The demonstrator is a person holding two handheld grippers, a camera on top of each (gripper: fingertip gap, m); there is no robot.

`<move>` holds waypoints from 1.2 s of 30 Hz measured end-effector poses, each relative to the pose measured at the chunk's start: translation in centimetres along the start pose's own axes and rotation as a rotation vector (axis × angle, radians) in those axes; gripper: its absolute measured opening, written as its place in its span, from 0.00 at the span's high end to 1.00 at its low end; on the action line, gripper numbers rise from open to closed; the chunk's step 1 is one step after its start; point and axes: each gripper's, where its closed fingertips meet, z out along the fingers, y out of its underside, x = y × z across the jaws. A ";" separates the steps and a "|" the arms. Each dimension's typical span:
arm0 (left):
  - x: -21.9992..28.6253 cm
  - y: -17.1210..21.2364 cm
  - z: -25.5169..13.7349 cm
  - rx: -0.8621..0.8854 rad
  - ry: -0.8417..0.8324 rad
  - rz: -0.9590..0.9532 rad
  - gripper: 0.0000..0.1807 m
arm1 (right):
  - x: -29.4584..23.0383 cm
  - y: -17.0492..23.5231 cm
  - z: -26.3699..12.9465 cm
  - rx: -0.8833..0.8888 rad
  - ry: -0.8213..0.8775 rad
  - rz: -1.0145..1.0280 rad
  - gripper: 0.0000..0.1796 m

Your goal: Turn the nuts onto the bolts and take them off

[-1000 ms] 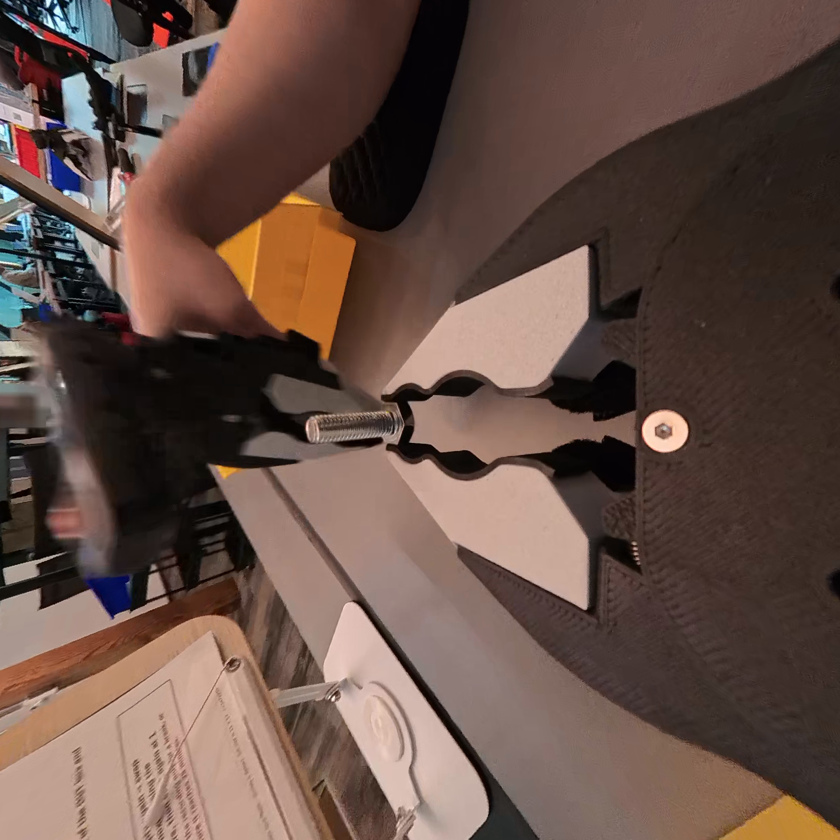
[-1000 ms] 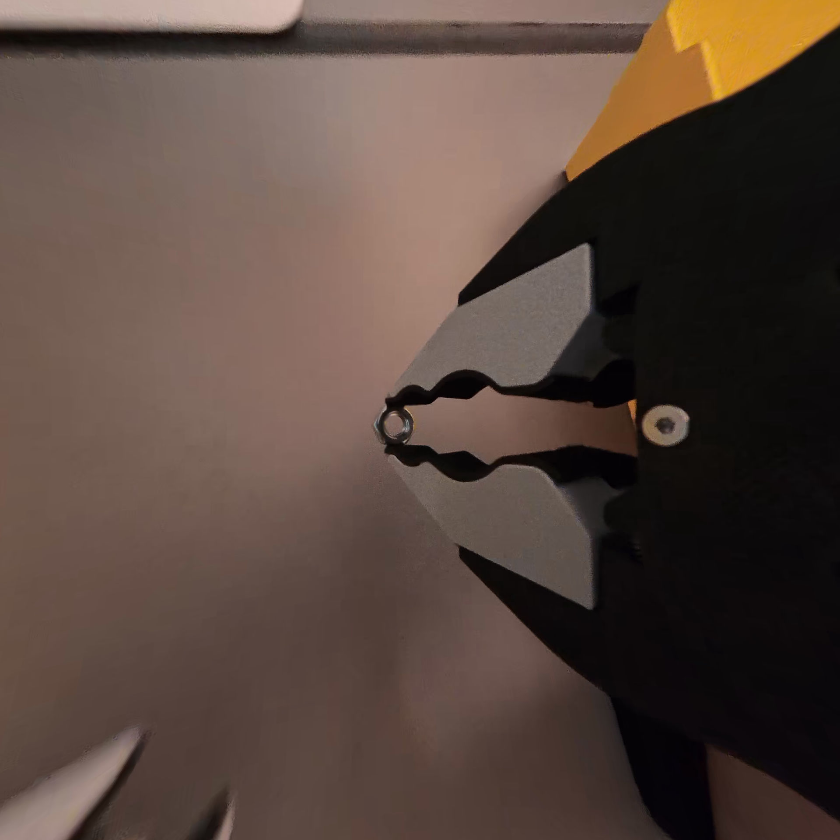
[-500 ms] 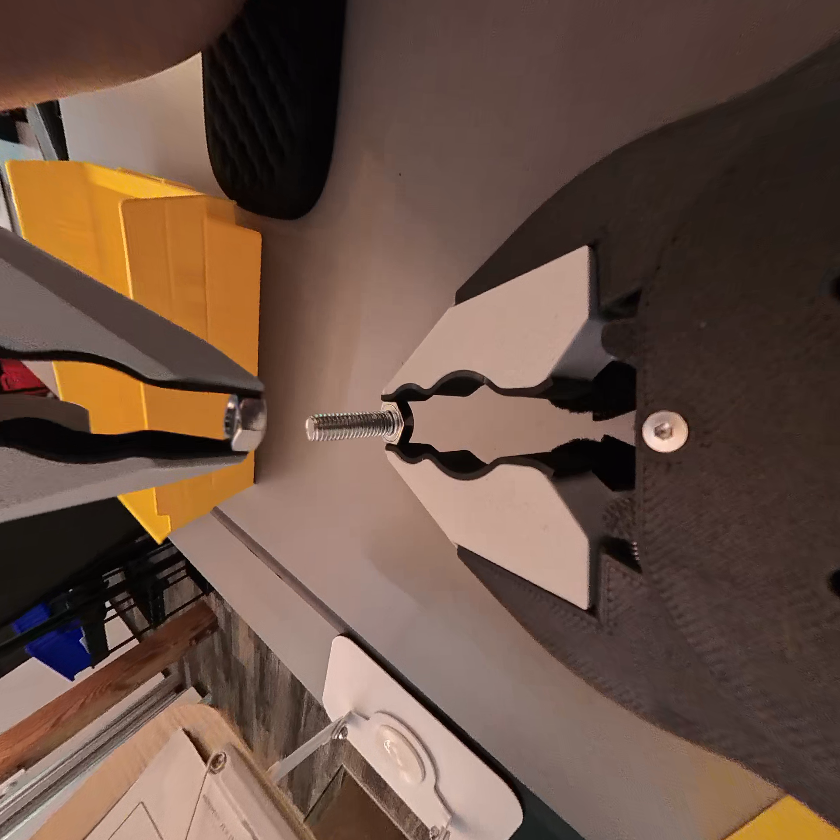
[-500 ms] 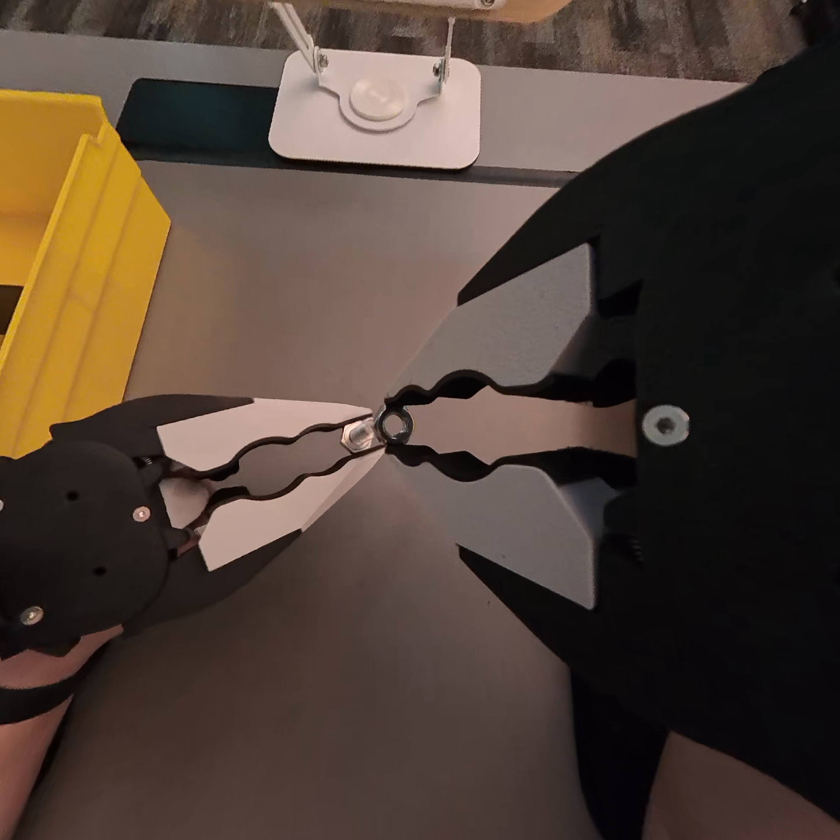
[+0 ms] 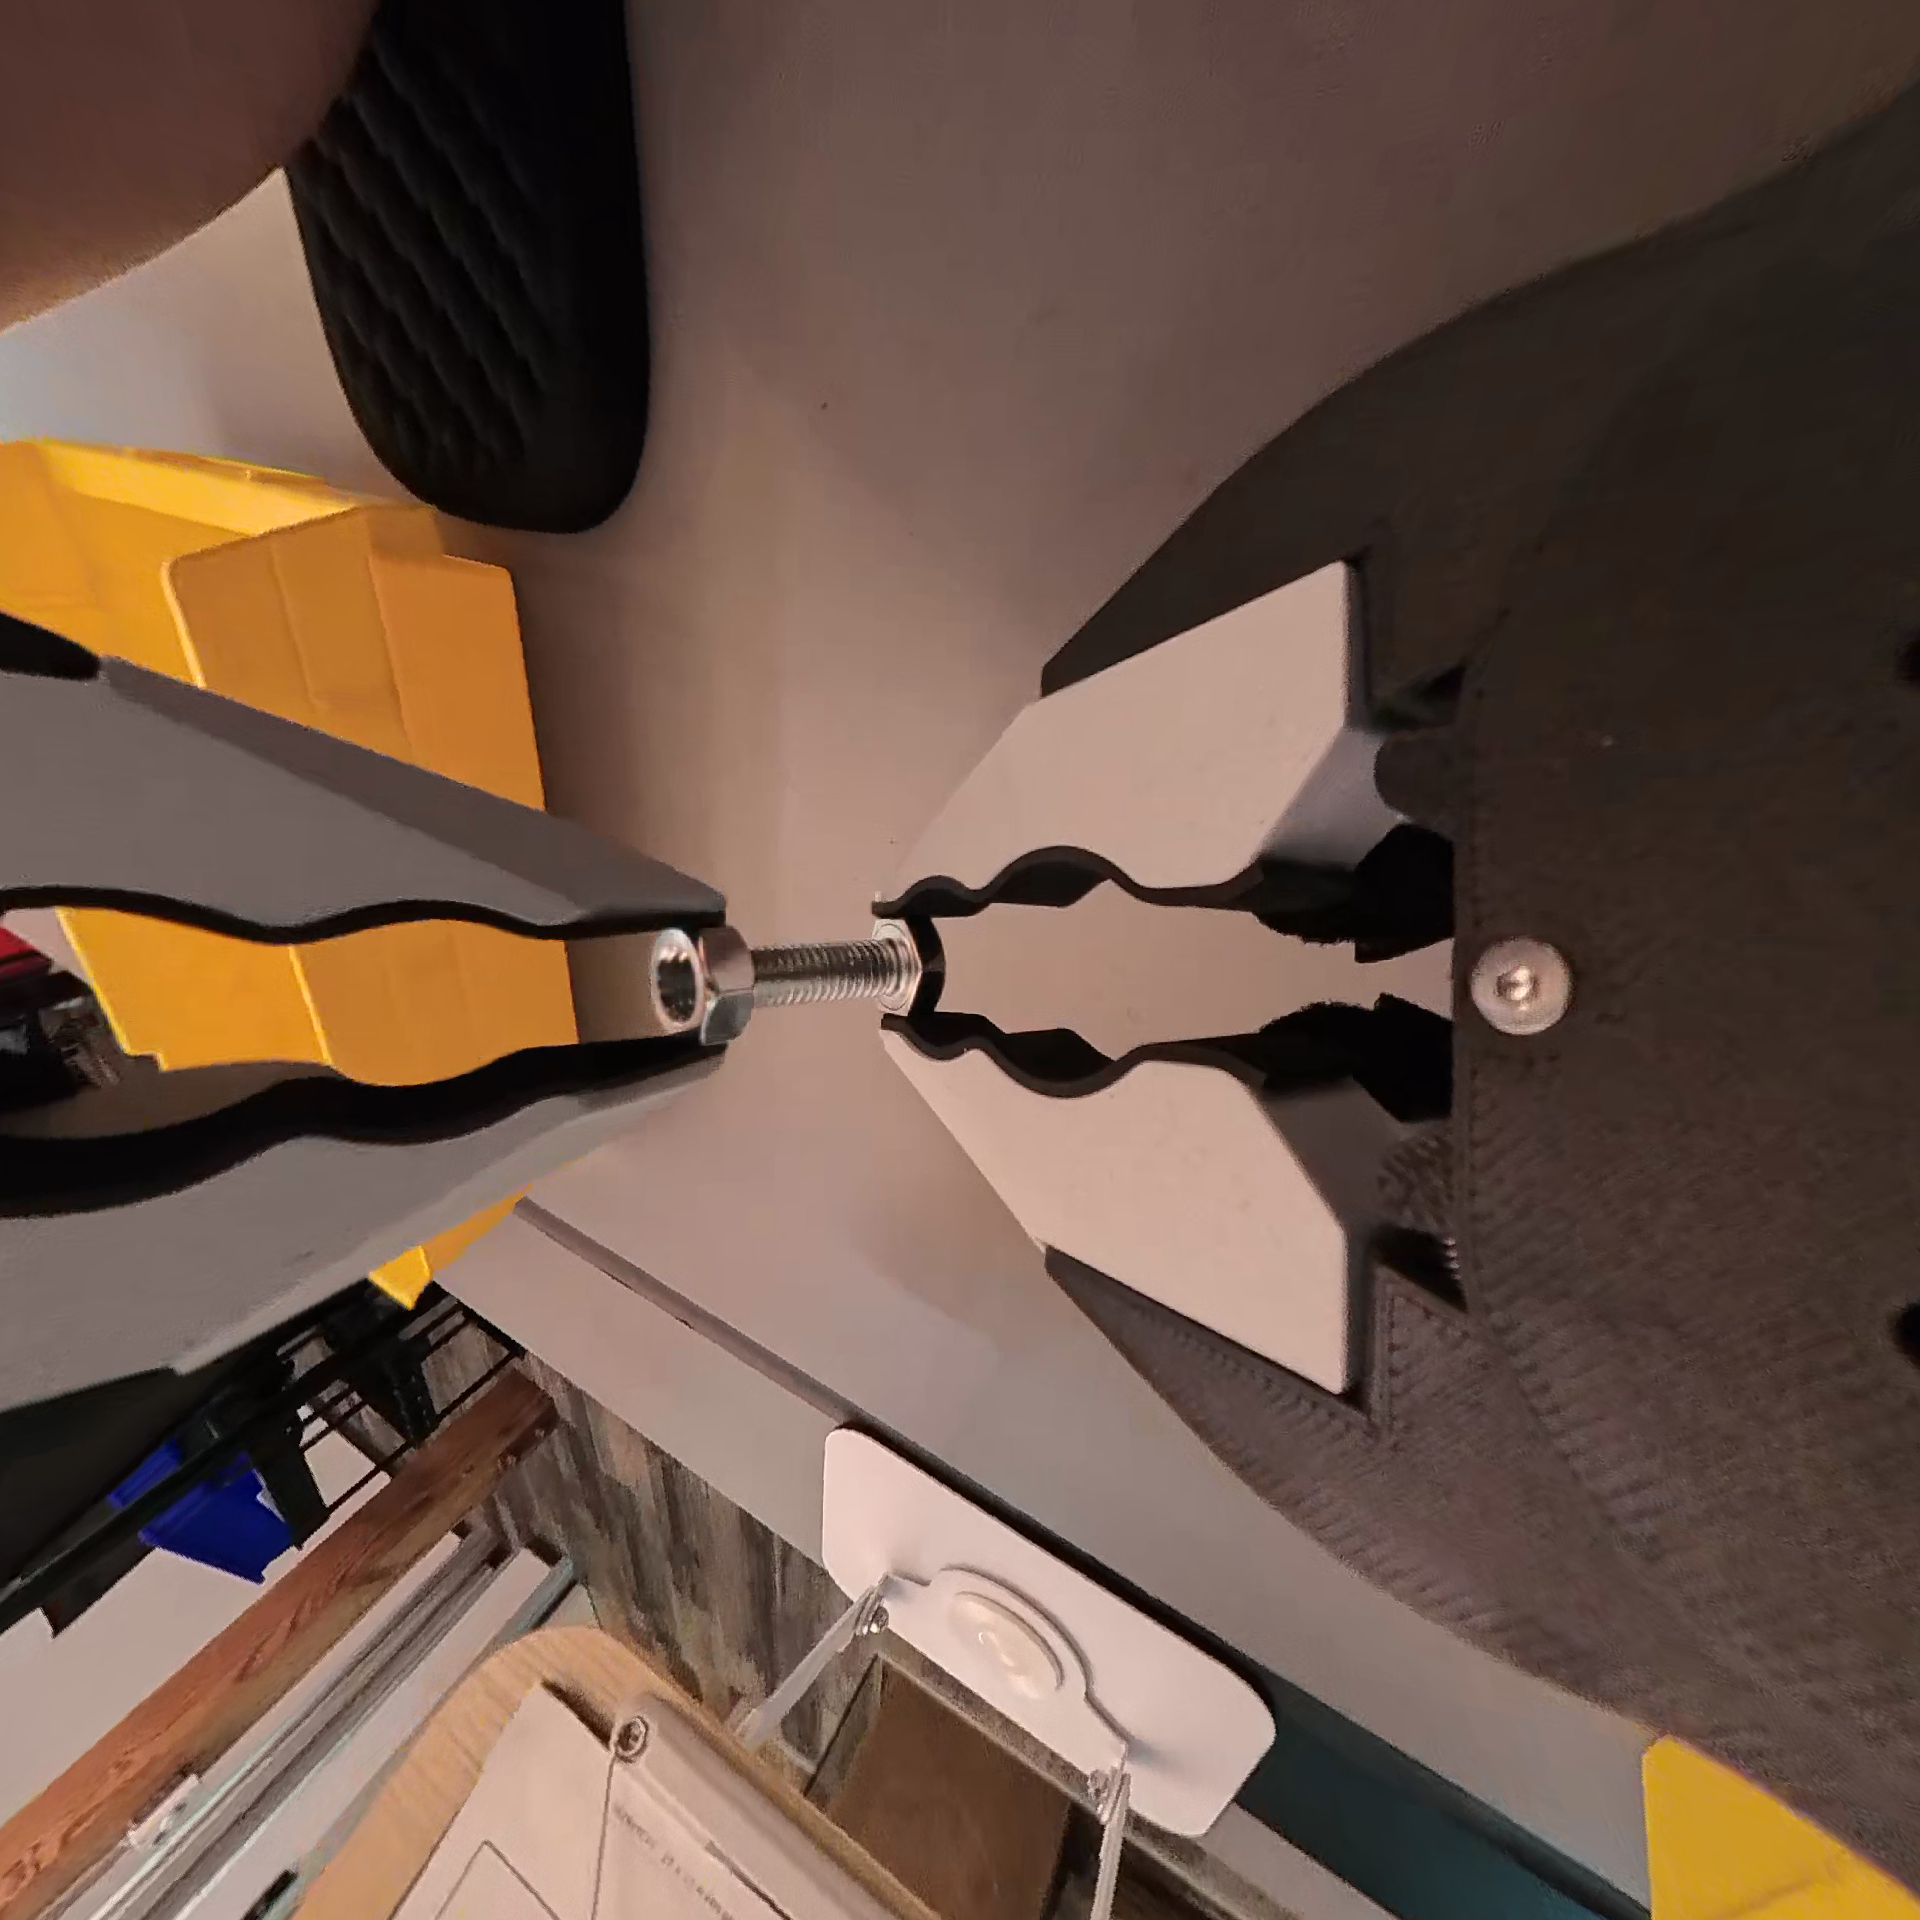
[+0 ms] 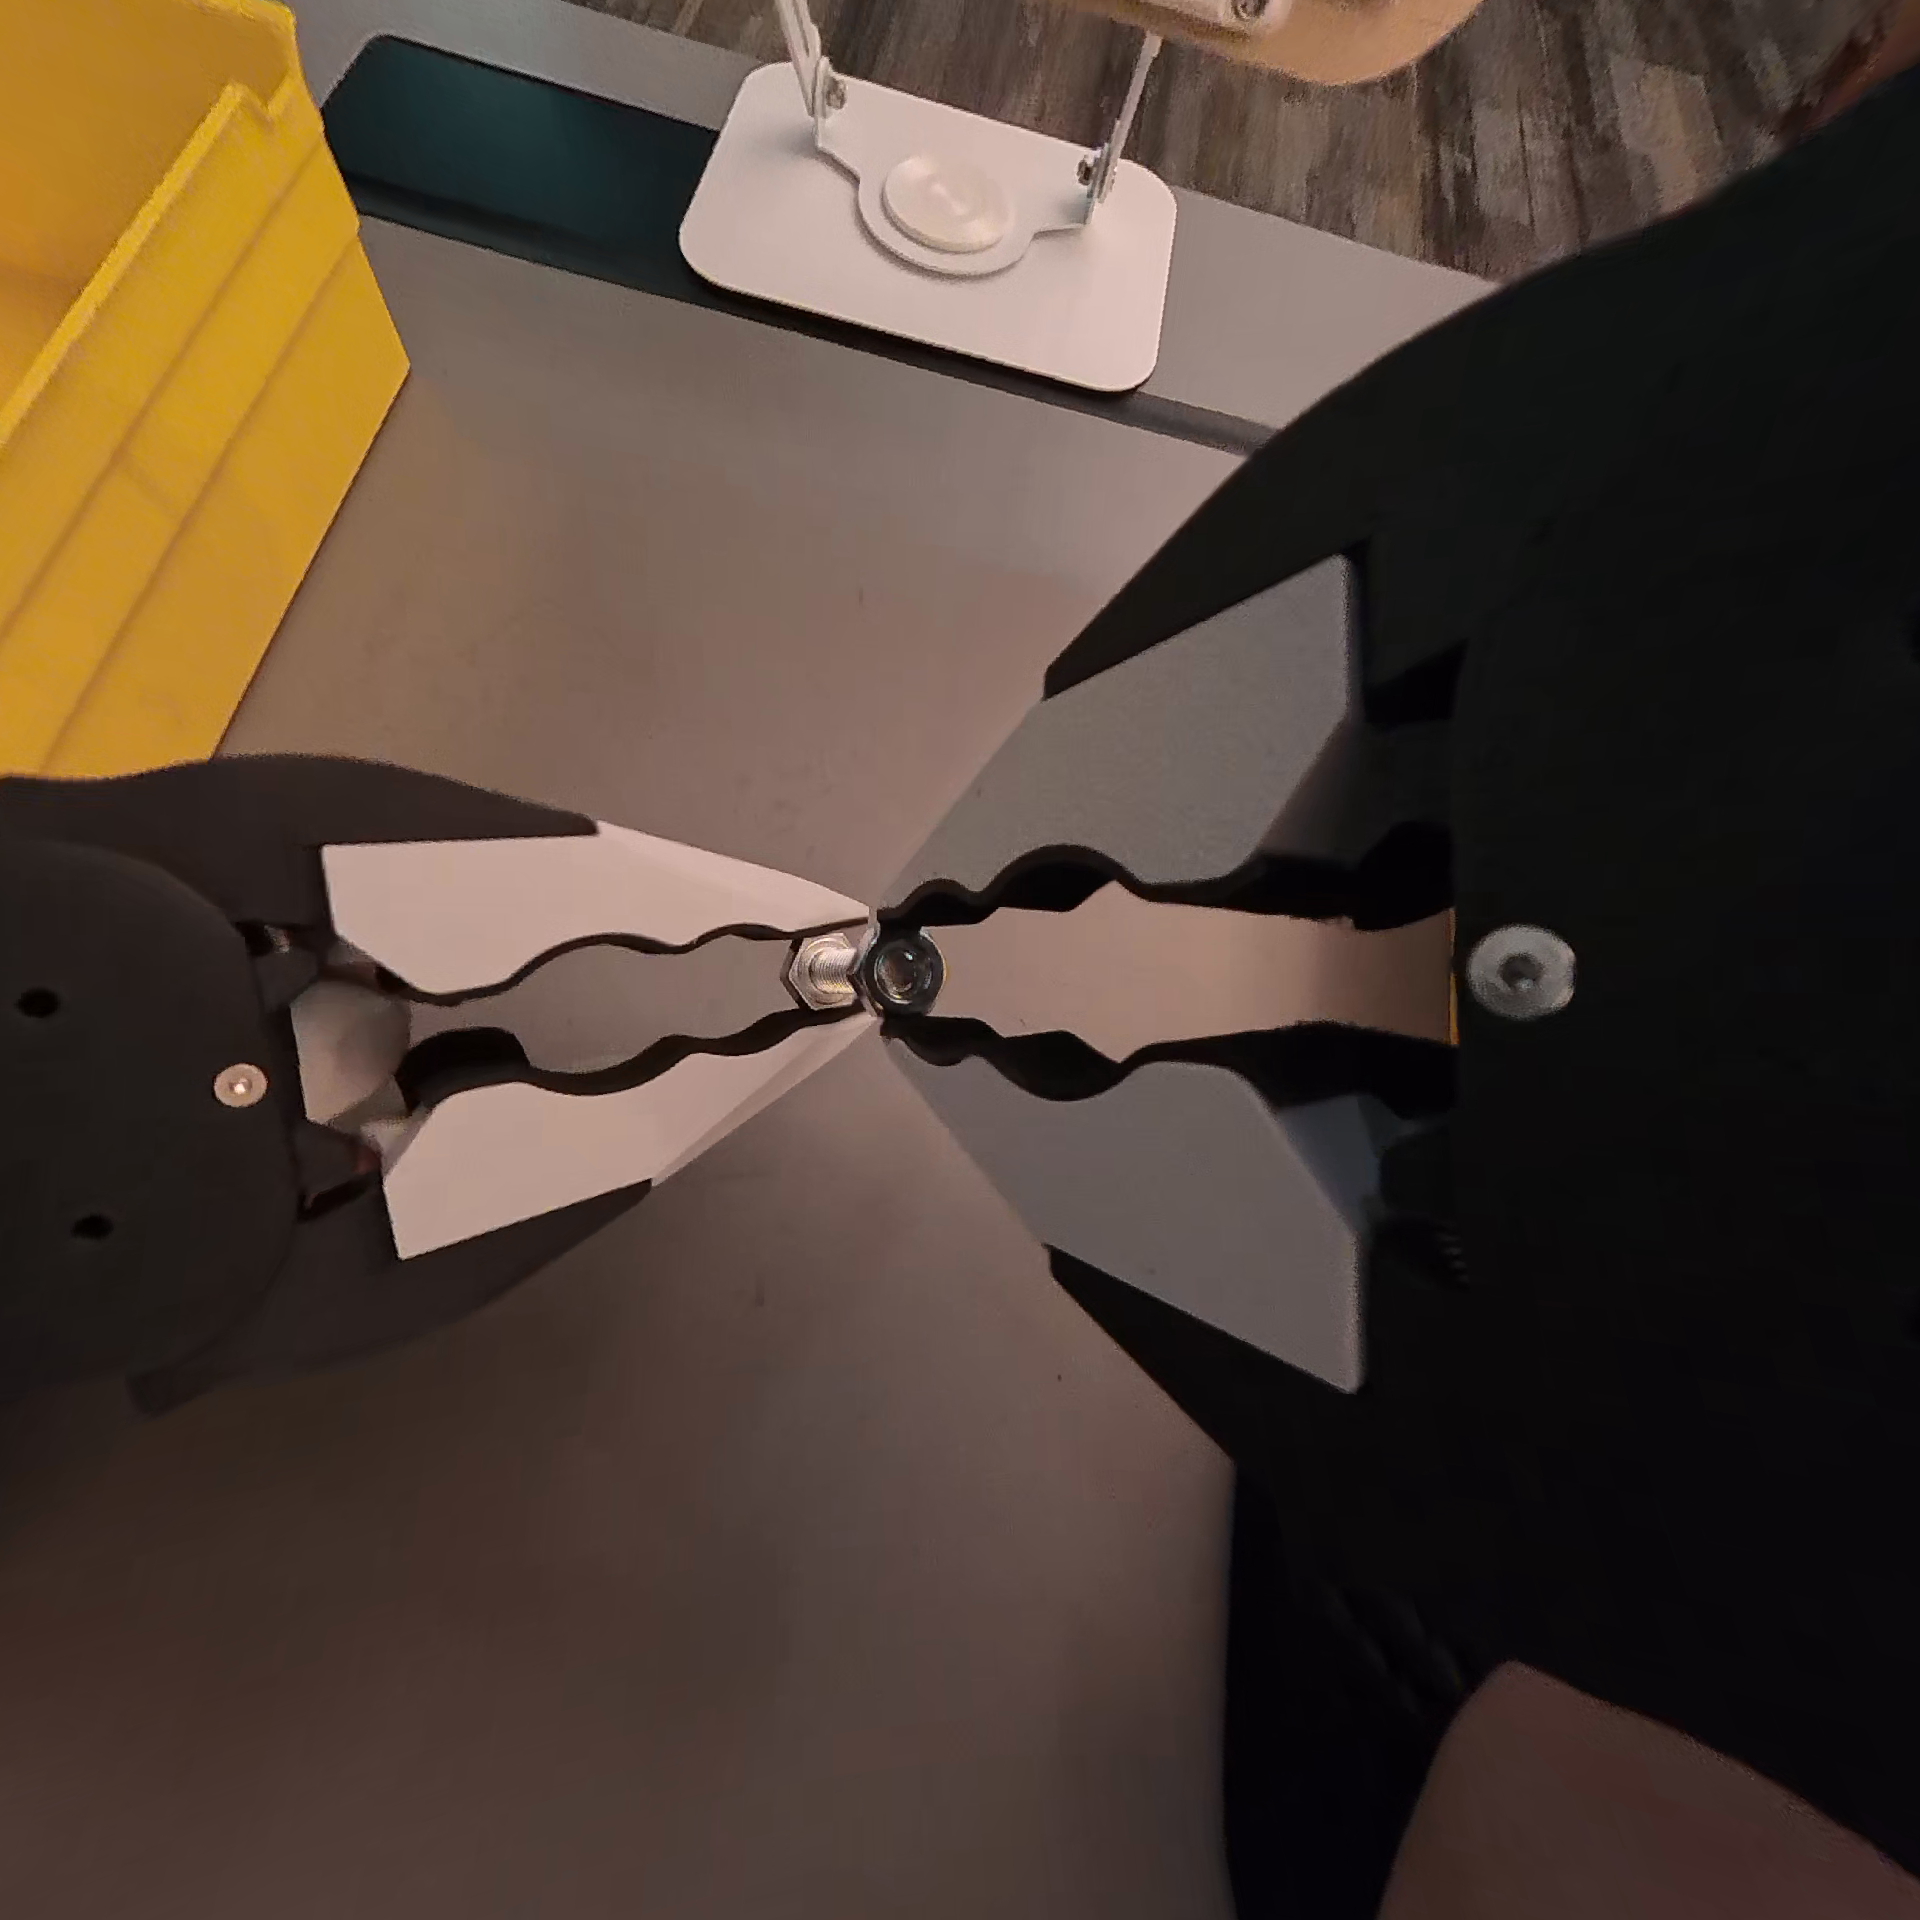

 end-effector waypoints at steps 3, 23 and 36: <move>0.2 0.2 0.0 -0.013 0.000 0.021 0.91 | -0.1 0.1 0.1 -0.016 0.021 -0.054 0.91; 2.4 -1.2 -1.0 0.088 0.195 -0.047 0.91 | -2.0 -1.0 -0.9 0.065 -0.048 -0.087 0.91; 2.0 -1.1 -1.0 0.068 0.164 -0.023 0.91 | -1.6 -1.3 -0.9 0.073 -0.055 -0.003 0.91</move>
